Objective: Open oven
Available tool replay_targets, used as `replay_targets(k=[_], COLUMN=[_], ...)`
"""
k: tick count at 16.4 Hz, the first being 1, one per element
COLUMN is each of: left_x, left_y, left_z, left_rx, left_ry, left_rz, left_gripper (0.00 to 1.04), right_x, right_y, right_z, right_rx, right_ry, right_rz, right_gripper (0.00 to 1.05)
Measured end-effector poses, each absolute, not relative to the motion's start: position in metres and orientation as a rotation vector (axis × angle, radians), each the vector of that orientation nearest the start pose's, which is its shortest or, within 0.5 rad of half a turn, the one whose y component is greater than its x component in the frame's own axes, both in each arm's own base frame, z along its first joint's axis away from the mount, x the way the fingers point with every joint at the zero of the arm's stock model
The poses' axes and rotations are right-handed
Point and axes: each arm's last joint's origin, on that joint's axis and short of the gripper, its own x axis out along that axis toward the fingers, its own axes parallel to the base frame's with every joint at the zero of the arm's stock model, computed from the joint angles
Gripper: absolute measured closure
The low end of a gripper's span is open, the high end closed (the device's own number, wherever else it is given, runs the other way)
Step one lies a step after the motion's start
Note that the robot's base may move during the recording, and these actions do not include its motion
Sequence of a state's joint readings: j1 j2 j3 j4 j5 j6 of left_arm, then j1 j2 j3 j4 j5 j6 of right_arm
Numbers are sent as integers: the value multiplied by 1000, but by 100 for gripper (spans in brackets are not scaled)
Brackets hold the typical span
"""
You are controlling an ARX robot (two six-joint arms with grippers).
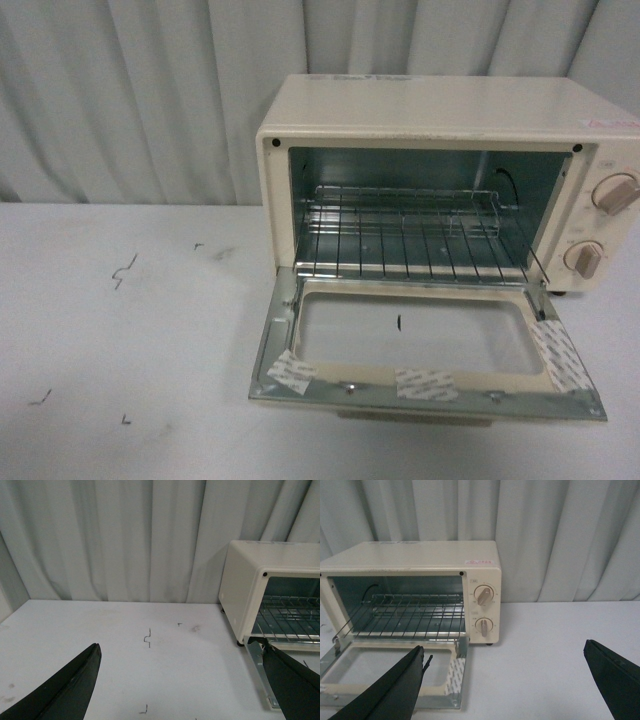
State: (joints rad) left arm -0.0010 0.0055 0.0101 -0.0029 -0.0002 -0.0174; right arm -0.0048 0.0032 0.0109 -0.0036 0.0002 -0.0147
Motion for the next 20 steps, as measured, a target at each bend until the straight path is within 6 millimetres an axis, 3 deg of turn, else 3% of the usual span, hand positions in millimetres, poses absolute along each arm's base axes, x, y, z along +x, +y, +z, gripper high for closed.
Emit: replay_targets(k=[20], left_x=[97], left_y=[0], left_z=[166], left_rx=[-17], left_ry=[-2], left_rz=[-1], left_gripper=[7], right_x=[97], right_y=[0], right_z=[167], right_rx=[-15], right_ry=[-4], right_rz=[-5], right_gripper=[6])
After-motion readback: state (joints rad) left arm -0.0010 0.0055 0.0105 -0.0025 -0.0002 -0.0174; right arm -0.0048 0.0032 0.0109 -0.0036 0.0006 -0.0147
